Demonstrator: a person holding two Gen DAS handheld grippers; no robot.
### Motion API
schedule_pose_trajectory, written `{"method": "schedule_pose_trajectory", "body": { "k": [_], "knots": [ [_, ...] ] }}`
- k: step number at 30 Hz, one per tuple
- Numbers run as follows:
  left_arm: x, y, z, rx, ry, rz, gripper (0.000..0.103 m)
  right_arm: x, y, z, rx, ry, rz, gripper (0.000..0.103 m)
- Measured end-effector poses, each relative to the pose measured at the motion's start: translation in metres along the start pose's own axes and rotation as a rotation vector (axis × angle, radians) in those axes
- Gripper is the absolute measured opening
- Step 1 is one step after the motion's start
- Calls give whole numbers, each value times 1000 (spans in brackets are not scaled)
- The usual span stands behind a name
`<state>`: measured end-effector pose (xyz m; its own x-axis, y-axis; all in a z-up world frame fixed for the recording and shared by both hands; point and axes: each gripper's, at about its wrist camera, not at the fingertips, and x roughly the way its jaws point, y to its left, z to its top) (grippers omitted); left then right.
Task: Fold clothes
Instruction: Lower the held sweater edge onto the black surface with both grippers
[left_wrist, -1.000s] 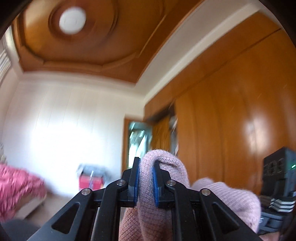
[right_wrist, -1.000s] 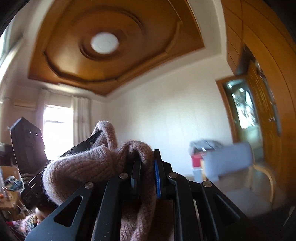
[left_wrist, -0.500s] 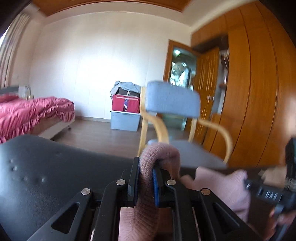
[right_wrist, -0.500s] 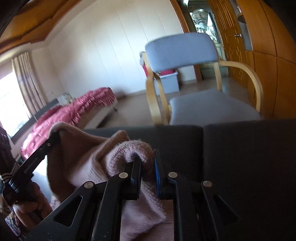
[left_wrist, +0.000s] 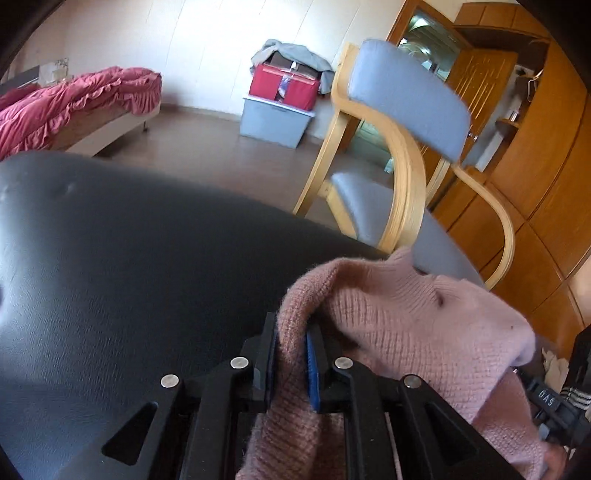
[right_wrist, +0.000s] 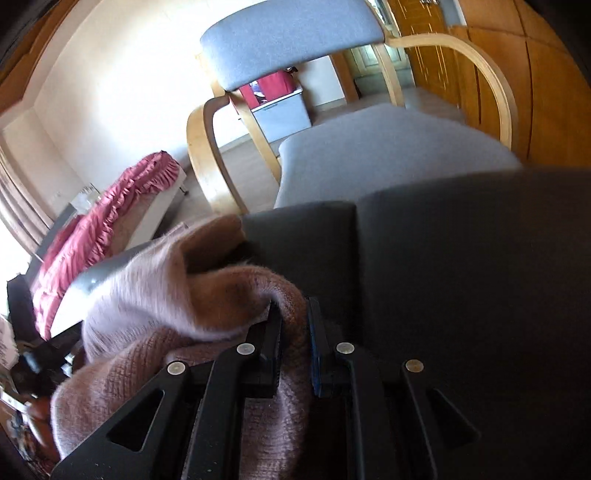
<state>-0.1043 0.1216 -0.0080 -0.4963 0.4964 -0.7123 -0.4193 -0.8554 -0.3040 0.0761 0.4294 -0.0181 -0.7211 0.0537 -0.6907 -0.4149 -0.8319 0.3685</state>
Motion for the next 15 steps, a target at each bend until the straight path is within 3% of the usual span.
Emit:
{"method": "schedule_pose_trajectory", "body": {
  "k": [3,7,9,12,15],
  "knots": [
    [5,-6,0,14,-2,-5,13,9,-1,2,-6,-2,-9,14],
    [6,6,6,-51,-8,-67,15,12,-3,1,4,-1,12,16],
    [-8,9,6,-73,-5,-75,19,11,-2,1,-1,-1,10,16],
    [-44,7,3,-47,-75,-41,19,6,-1,3,-9,-2,3,17],
    [-85,1,-6,-19,-149,-71,19,0,-1,0,-7,-2,9,17]
  ]
}}
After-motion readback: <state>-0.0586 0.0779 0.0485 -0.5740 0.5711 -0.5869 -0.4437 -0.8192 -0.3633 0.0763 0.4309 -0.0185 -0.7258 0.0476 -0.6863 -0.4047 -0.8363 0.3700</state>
